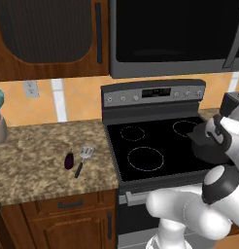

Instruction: Put the eggplant and lime in the pot. Retrieve the spatula and lightly stir the vegetables in the pot.

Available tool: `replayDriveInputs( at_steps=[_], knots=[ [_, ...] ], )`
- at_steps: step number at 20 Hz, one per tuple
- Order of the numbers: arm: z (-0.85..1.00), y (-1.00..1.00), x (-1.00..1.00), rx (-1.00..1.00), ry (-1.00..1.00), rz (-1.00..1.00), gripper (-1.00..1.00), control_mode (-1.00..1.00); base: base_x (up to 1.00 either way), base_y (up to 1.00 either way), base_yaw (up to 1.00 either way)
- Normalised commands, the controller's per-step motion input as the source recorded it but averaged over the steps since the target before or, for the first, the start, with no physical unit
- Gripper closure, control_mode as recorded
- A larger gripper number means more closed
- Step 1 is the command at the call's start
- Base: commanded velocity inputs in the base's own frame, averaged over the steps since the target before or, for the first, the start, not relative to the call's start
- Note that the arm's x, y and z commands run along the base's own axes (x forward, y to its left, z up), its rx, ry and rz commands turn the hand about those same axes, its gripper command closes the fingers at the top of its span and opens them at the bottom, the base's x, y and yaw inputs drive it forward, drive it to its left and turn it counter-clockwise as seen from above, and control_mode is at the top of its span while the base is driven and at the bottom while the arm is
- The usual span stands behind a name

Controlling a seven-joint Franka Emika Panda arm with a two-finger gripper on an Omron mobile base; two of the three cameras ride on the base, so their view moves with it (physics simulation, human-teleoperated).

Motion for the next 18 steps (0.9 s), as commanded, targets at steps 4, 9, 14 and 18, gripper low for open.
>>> replayDriveInputs(
  at_steps=[4,9,14,18],
  knots=[
    [0.83,0.10,-0.32,0.01,-0.08,0.00,-1.00,-1.00,0.00,0.00,0.00],
    [0.59,0.63,-0.41,0.00,-0.01,0.00,-1.00,-1.00,0.00,0.00,0.00],
    [0.05,1.00,-0.36,0.00,0.07,0.01,-1.00,-1.00,0.00,0.00,0.00],
    [0.00,1.00,-0.49,-0.01,0.04,0.05,-1.00,-1.00,0.00,0.00,0.00]
  ],
)
